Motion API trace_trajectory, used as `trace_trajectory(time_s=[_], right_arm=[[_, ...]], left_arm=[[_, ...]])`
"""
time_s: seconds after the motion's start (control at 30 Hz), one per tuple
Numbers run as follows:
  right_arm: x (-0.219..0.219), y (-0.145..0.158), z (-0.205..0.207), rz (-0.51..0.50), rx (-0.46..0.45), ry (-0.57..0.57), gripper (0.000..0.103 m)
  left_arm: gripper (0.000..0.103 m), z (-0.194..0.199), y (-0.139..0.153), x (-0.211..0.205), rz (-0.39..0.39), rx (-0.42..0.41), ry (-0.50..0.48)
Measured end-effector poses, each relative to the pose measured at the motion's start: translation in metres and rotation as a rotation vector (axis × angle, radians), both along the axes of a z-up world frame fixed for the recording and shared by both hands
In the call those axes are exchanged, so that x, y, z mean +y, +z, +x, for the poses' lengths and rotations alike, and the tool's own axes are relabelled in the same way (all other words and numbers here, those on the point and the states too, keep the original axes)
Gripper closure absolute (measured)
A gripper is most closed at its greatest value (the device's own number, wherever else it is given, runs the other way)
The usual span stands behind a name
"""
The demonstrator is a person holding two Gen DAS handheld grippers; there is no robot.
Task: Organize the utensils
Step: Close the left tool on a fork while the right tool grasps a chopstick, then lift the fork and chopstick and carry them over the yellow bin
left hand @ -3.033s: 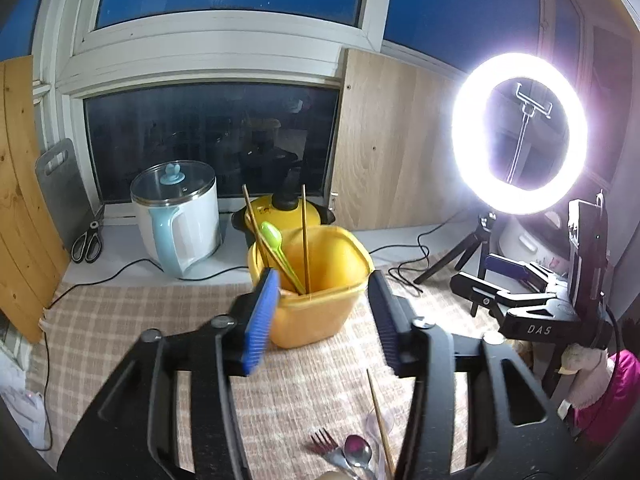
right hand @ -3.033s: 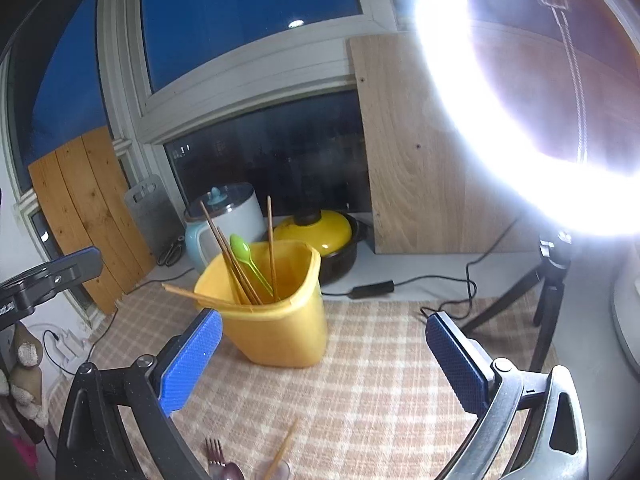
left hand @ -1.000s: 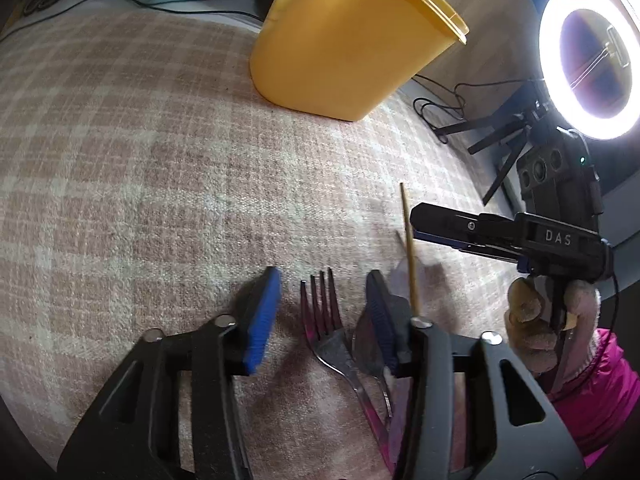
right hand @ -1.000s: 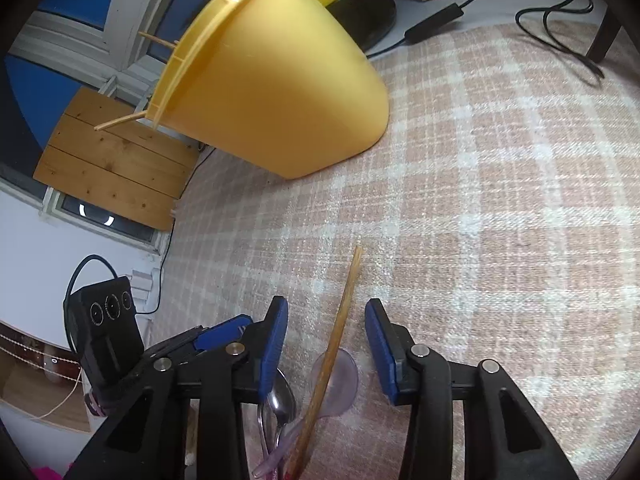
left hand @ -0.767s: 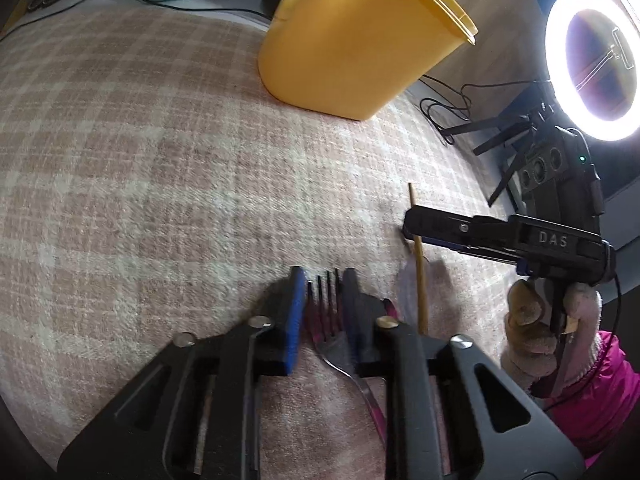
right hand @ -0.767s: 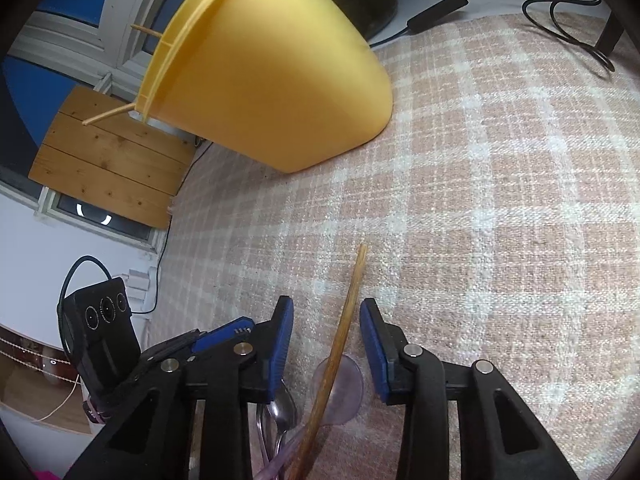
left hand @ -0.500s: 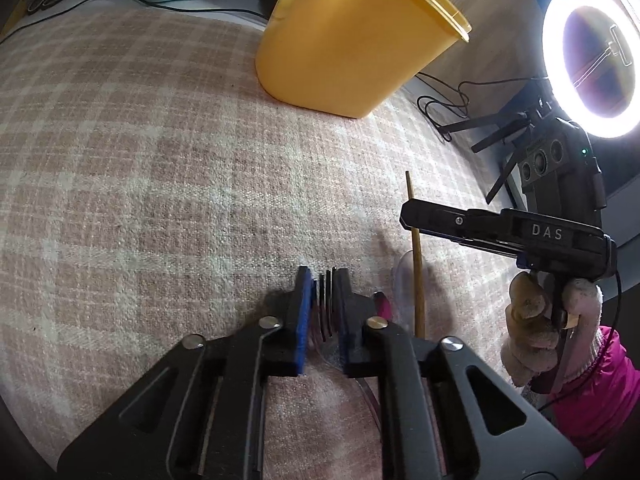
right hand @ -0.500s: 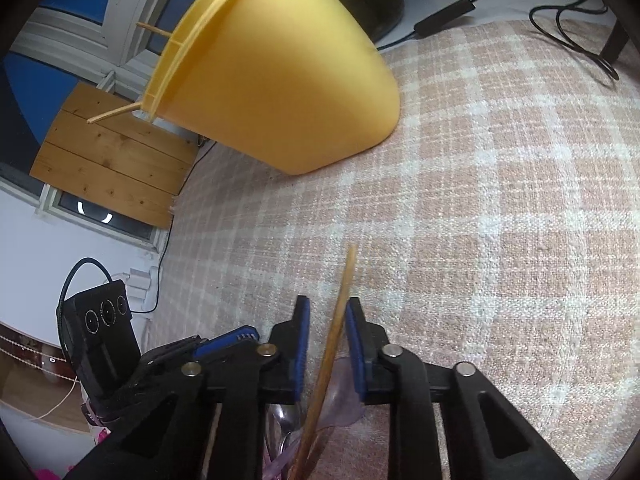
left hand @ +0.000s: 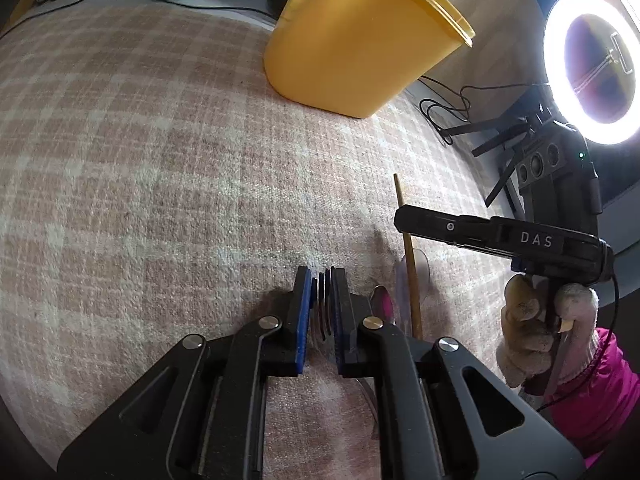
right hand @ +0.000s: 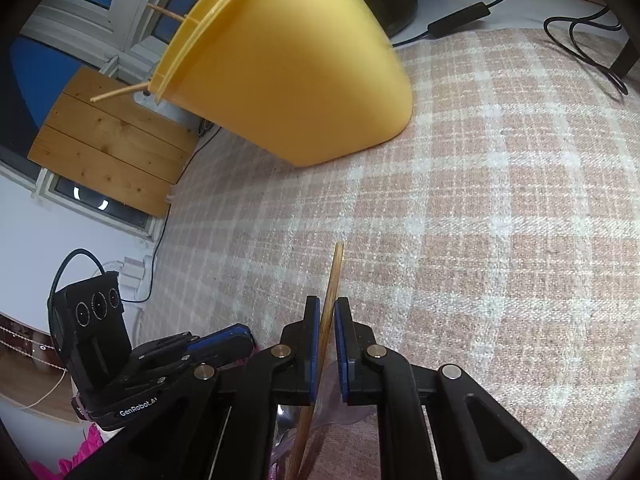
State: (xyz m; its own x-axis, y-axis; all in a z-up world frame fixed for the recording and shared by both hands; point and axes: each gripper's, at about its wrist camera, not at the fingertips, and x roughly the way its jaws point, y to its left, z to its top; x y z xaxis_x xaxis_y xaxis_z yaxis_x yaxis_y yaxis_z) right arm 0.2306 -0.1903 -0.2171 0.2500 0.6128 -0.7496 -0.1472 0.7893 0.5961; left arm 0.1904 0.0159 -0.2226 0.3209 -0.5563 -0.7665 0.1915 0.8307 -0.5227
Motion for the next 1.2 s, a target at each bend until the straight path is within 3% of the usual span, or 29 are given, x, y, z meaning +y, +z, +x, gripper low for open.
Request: trace_trajectory(time_s=[0.17, 0.37, 0.43, 0.83, 1.2], right_arm=[[0.005, -0.005, 0.001, -0.017, 0.009, 0.001, 0.097], [0.014, 0.009, -0.006, -0.025, -0.034, 0.015, 0.098], [0.013, 0.018, -0.011, -0.036, -0.061, 0.017, 0.098], [-0.001, 0.072, -0.036, -0.077, -0.220, 0.017, 0.100], [-0.015, 0.122, -0.065, -0.111, -0.351, -0.008, 0.100]], left_arm=[[0.095, -0.001, 0.000, 0.002, -0.009, 0.003, 0.007], [0.097, -0.006, 0.011, 0.005, 0.013, -0.024, 0.009], [0.103, -0.009, 0.018, 0.011, 0.011, -0.039, 0.022], [0.103, -0.024, 0.084, 0.027, 0.068, -0.229, 0.041], [0.103, -0.028, 0.124, 0.038, 0.049, -0.325, 0.071]])
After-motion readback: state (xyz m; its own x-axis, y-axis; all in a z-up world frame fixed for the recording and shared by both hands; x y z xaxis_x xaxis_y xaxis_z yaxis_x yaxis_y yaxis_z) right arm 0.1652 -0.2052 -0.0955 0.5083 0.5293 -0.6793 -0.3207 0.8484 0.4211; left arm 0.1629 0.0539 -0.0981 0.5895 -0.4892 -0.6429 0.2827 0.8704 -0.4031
